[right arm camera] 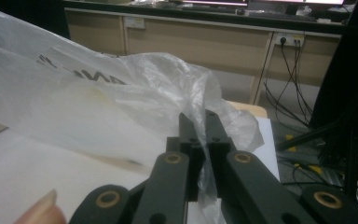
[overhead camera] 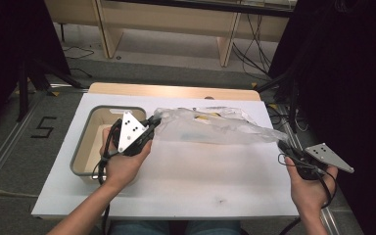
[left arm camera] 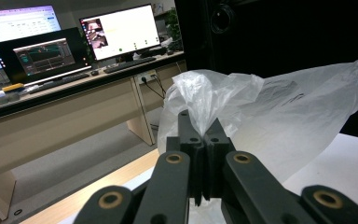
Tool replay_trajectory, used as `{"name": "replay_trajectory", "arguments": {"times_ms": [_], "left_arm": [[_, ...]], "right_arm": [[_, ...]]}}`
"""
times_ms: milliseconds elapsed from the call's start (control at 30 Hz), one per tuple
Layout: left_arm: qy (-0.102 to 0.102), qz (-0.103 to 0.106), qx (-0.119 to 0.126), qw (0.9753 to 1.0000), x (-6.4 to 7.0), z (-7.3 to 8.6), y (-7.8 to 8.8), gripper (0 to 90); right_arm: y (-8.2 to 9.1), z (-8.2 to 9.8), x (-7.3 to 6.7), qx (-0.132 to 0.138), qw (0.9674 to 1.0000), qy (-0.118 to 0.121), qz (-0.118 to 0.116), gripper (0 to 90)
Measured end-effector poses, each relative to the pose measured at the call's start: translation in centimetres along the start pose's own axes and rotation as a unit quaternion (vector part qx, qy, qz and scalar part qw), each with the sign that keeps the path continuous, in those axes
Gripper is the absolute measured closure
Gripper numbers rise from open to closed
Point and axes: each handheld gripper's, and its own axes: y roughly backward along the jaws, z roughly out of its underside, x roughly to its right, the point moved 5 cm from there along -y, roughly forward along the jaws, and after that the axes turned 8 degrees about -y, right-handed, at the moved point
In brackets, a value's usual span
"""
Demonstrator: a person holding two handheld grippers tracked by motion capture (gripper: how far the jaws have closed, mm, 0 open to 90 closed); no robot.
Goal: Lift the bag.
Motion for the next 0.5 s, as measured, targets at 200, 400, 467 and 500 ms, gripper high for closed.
{"name": "replay_trajectory", "arguments": {"times_ms": [200, 400, 467, 500], "left_arm": [[0.001, -0.002, 0.006, 1.0000, -0.1, -0.4, 0.1, 89.0], [0.005, -0.006, 0.007, 0.9999, -0.5, -0.4, 0.0, 89.0], [0.005, -0.006, 0.008, 0.9999, -0.5, -0.6, 0.0, 89.1], [0.007, -0.007, 0.010, 0.9999, -0.5, -0.6, 0.0, 89.0]], "right_arm": [[0.1, -0.6, -0.2, 0.009, 0.9999, -0.003, -0.004, 89.7], [0.1, -1.2, -0.1, 0.019, 0.9998, -0.006, -0.003, 89.7], [0.1, -1.3, -0.1, 0.022, 0.9997, -0.006, -0.003, 89.7], [0.2, -1.4, -0.1, 0.023, 0.9997, -0.007, -0.003, 89.7]]}}
